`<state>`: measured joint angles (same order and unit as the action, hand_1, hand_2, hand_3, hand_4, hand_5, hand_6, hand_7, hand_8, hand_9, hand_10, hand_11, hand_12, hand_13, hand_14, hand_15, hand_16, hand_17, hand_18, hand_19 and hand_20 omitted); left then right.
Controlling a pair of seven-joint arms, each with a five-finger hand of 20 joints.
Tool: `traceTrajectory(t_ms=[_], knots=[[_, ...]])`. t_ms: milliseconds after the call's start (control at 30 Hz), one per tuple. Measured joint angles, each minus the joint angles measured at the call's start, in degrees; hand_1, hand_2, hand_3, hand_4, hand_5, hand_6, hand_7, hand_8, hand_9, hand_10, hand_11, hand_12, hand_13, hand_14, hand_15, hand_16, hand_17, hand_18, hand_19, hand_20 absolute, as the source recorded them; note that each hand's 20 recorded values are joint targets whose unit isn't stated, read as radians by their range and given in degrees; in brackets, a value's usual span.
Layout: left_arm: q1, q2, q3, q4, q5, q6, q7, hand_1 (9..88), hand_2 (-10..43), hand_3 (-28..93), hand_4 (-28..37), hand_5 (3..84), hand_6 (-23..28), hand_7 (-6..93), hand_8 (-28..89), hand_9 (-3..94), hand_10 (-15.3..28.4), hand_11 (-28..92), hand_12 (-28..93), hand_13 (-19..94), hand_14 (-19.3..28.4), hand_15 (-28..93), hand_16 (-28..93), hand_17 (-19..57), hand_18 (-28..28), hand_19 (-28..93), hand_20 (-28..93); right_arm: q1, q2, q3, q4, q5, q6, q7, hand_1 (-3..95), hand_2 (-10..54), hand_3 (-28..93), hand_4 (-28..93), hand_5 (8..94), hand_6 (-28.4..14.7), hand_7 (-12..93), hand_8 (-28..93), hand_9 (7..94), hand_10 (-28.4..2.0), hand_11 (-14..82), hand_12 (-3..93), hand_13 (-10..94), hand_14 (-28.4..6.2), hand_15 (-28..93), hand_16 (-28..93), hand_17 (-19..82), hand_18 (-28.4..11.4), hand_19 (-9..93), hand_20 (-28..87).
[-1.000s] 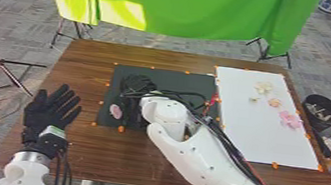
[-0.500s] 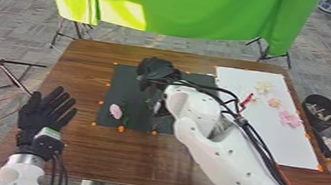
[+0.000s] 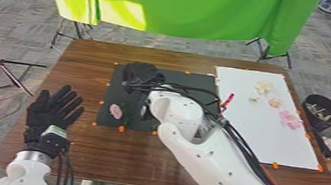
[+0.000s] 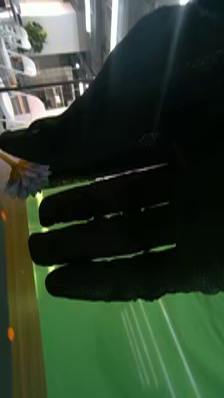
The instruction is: Arrange flowers
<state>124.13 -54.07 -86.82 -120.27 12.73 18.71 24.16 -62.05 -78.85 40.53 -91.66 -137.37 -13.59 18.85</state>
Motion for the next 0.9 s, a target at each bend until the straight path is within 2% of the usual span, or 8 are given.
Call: traceTrajectory(t_ms=[200, 267, 400, 567, 733, 800, 900], knots=[[-0.5, 0.12, 0.17, 0.33, 0.07, -0.12, -0.52, 22.1, 16.7, 71, -28.3, 41.1, 9.8, 14.9, -8, 32.4, 16.2, 27, 12, 22, 16.5, 41, -7, -6.5, 14.9, 35, 9, 0.1, -1.1, -1.8, 2.4, -1.3, -1.4, 0.0, 45.2, 8.7, 72, -28, 58.2, -0.9, 15, -13, 57.0, -12.9, 9.0, 12.9, 48, -11.7, 32, 18, 18, -19.0, 61, 22], [-0.8, 0.17, 0.24, 0.43, 0.08, -0.2, -0.63, 22.2, 16.7, 70, -28.3, 41.1, 9.8, 14.9, -8, 32.4, 16.2, 26, 12, 22, 16.5, 40, -7, -6.6, 14.9, 35, 9, 0.0, -1.3, -1.8, 2.8, -1.4, -2.3, 0.0, 47.7, 10.8, 66, -28, 58.5, -0.1, 15, -10, 57.3, -12.5, 8.7, 13.0, 47, -11.5, 31, 19, 18, -18.7, 61, 22], [-1.1, 0.18, 0.25, 0.51, 0.09, -0.33, -0.74, 22.2, 16.7, 71, -28.3, 41.2, 9.9, 14.9, -8, 32.5, 16.2, 26, 12, 22, 16.5, 41, -7, -6.6, 14.9, 35, 9, -0.4, -1.4, -1.8, 3.2, -1.4, -4.2, 0.0, 55.2, 13.1, 55, -28, 62.8, 2.6, 15, -5, 63.2, -9.4, 9.2, 13.8, 51, -10.4, 29, 21, 18, -17.5, 59, 23], [-1.3, 0.21, 0.25, 0.58, 0.09, -0.35, -0.96, 22.2, 16.7, 71, -28.3, 41.2, 9.8, 14.9, -8, 32.6, 16.3, 27, 12, 22, 16.5, 41, -7, -6.5, 14.9, 35, 9, -0.5, -1.4, -2.2, 4.5, -1.4, -2.8, 0.0, 55.3, 9.8, 63, -28, 63.7, 4.5, 15, -5, 66.0, -8.0, 9.6, 14.0, 53, -9.7, 28, 22, 19, -17.5, 58, 24], [-1.6, 0.24, 0.24, 0.72, 0.09, -0.35, -1.14, 22.2, 16.6, 71, -28.3, 41.2, 9.9, 14.9, -8, 32.7, 16.2, 27, 12, 22, 16.5, 41, -7, -6.5, 14.9, 35, 9, -0.6, -1.4, -2.8, 5.1, -1.4, -0.3, 0.0, 53.1, 9.3, 70, -28, 60.1, 5.0, 16, -8, 66.7, -7.8, 10.0, 14.2, 54, -9.4, 28, 23, 19, -17.6, 58, 24], [-1.7, 0.25, 0.22, 0.74, 0.09, -0.35, -1.21, 22.2, 16.6, 71, -28.3, 41.2, 9.9, 14.9, -8, 32.7, 16.3, 27, 12, 22, 16.5, 41, -7, -6.5, 14.9, 35, 9, -0.6, -1.3, -3.0, 5.1, -1.3, 0.6, 0.0, 51.4, 7.0, 74, -28, 55.4, 4.4, 16, -14, 65.4, -9.0, 10.2, 14.1, 54, -9.5, 29, 22, 19, -18.0, 59, 24], [-1.7, 0.25, 0.19, 0.75, 0.09, -0.34, -1.26, 22.3, 16.5, 71, -28.3, 41.2, 9.9, 14.9, -8, 32.6, 16.3, 27, 12, 22, 16.5, 41, -7, -6.5, 14.9, 35, 9, -0.7, -1.3, -3.1, 5.1, -1.3, 1.2, 0.0, 50.1, 5.6, 75, -28, 52.2, 3.2, 16, -14, 62.9, -10.5, 10.1, 13.9, 53, -9.9, 30, 22, 19, -18.4, 60, 24]])
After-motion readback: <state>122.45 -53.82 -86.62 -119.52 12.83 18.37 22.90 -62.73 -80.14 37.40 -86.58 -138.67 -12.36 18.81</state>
